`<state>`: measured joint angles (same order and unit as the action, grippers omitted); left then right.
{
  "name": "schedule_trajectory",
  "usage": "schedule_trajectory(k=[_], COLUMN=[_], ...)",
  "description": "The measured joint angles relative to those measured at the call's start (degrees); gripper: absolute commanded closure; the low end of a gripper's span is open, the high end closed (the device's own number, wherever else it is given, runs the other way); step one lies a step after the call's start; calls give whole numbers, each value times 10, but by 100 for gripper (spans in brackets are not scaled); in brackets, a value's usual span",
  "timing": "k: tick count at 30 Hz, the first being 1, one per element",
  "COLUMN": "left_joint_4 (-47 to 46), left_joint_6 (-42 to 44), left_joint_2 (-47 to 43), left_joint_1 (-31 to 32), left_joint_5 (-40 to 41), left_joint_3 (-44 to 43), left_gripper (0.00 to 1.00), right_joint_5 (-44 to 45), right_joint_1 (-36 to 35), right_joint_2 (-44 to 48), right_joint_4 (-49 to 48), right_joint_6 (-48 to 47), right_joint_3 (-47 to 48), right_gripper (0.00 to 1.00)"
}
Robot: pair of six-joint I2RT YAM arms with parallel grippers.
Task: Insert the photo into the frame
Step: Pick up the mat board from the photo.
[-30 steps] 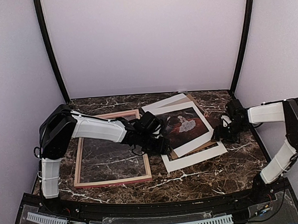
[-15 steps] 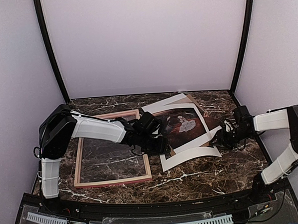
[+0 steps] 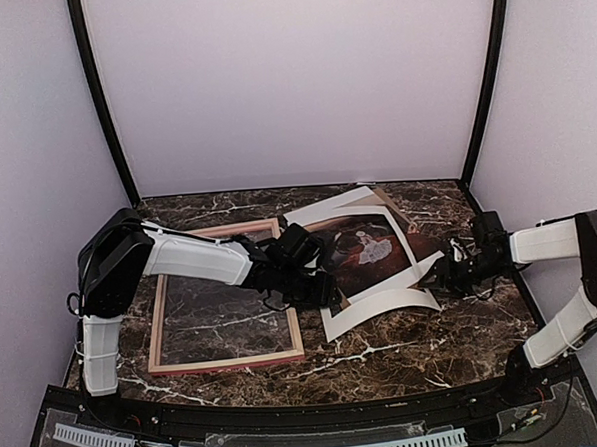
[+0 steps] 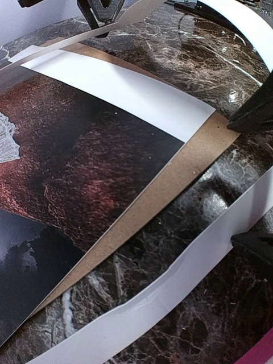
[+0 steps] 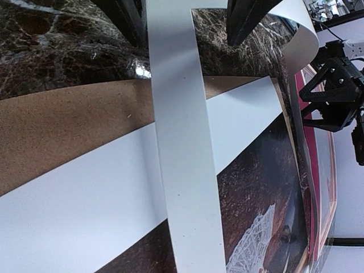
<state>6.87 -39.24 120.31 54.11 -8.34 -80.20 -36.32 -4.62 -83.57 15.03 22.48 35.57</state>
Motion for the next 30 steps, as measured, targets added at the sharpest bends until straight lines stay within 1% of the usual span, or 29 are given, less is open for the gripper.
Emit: schedule_trajectory(k=[5,12,19,25,30], left_joint_4=[0,-2,-4,-4,-4], left_joint_6=[0,3,5,7,10], left_joint_2=[0,0,0,0,0], left_joint_1=[0,0,0,0,0], left_joint_5=[0,0,-3,-3,-3], left_joint_3=[0,1,1,1,1], left_gripper=[38,38,39,39,38], right_joint_5=[32,118,212,272,299], right_joint_1=[-28,-87,-133,-156,-161], right_joint_2=[-13,-37,-58,-68,-69], right_joint_4=[19,57,97,125,138], right_joint_6=[-10,-20,-28,-33,-36], right_joint_3=[21,78,114,137,146], right_gripper=[52,57,72,80,85])
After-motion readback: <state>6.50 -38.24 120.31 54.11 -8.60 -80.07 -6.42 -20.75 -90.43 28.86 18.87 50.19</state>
